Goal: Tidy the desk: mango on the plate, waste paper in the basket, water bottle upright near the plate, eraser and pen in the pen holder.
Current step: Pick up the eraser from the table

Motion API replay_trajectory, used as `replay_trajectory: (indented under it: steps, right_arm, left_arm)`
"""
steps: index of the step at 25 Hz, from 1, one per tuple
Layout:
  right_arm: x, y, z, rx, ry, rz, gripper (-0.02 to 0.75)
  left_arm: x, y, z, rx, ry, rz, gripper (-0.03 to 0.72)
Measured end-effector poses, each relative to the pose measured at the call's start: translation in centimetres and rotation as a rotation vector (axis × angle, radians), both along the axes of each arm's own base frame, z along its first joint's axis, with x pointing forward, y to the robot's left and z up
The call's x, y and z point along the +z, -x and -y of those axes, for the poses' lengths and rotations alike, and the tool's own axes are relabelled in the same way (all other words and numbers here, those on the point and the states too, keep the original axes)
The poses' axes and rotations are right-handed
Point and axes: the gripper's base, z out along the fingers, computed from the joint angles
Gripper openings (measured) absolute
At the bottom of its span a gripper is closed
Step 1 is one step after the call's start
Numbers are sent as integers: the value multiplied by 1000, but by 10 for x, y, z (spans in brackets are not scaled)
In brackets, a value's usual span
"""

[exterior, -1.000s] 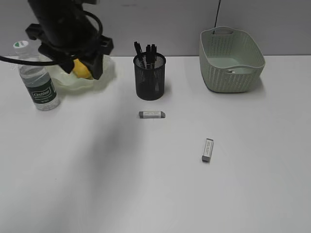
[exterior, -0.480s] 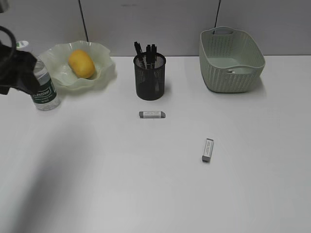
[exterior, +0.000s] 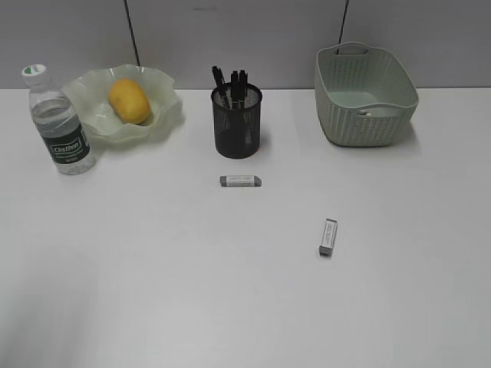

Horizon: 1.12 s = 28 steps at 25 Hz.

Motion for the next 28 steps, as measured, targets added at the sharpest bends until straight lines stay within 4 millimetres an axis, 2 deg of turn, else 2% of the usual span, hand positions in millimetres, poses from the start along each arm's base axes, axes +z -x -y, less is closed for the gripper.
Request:
replay_trajectory:
  steps: [6,11,14,18,21,24,28]
  right_arm:
    - [-1,-8,-3,1,14,-50,483]
    - [-3,-18,-7,2,37,-118,483]
    - [-4,-25,-9,2,52,-161,483]
    - [-6,-34,-13,2,73,-222,483]
    - [-5,-44,-16,2,91,-272,483]
    - [-1,-60,-22,4,104,-309,483]
    - [3,-90,-33,8,114,-348,483]
  left_arm:
    - [8,66,-20,2,23,136,441]
    - [-5,98,-31,9,17,164,438]
    - [-13,105,-32,7,16,152,438]
    - [-28,102,-32,8,-5,89,438]
    - [-32,101,-31,8,-10,72,438]
    - [-32,101,-32,9,-17,74,435]
    - [-32,101,-32,-2,-35,79,434]
